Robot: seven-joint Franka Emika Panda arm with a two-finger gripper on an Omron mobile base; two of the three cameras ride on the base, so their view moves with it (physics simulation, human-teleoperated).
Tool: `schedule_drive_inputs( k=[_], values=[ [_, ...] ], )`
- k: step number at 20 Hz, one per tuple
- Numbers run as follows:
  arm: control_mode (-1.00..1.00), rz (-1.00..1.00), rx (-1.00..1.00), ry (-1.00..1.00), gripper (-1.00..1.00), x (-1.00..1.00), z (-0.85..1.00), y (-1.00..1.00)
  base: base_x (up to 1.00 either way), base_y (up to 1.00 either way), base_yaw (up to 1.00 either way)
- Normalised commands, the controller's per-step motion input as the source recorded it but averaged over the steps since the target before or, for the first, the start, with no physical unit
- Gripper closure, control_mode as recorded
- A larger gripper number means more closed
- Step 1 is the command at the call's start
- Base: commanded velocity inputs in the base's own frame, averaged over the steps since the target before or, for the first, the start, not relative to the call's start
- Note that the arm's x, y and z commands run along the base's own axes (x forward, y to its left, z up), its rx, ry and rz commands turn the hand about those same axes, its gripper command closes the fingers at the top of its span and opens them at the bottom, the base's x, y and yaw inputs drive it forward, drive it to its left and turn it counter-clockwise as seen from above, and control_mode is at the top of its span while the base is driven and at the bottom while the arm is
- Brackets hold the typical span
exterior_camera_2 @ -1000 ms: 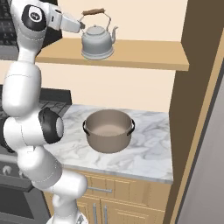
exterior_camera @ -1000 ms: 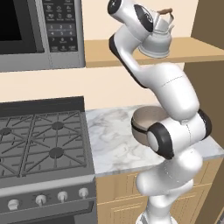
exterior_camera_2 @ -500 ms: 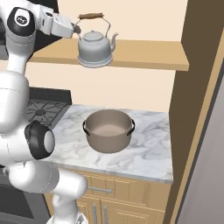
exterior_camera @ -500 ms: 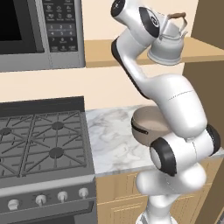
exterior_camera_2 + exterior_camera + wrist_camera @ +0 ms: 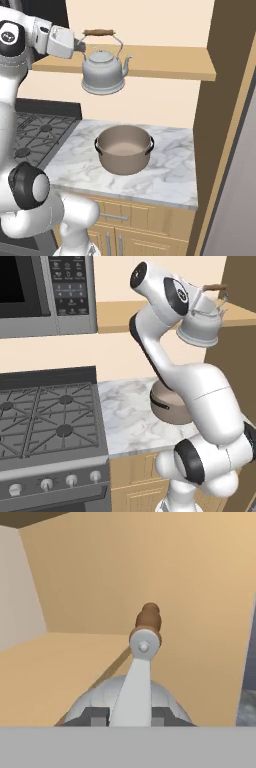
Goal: Pick the kettle from the cabinet and place it on a stove burner. Then pick the pot from the counter and place it on another stove burner. Finally, turn both burners on.
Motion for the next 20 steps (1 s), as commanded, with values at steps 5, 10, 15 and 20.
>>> schedule_drive_inputs(
  k=[5, 10, 15, 20],
  values=[
    [-1.00, -0.04, 0.00, 0.00, 1.00, -0.63, -0.34, -0.02, 0.00, 0.00, 0.00],
    [-1.00, -0.03, 0.00, 0.00, 1.00, -0.62, -0.35, 0.00, 0.00, 0.00, 0.00],
    [-1.00, -0.01, 0.00, 0.00, 1.00, -0.56, -0.37, 0.00, 0.00, 0.00, 0.00],
    [-1.00, 0.00, 0.00, 0.00, 1.00, -0.34, -0.43, 0.00, 0.00, 0.00, 0.00]
  ],
)
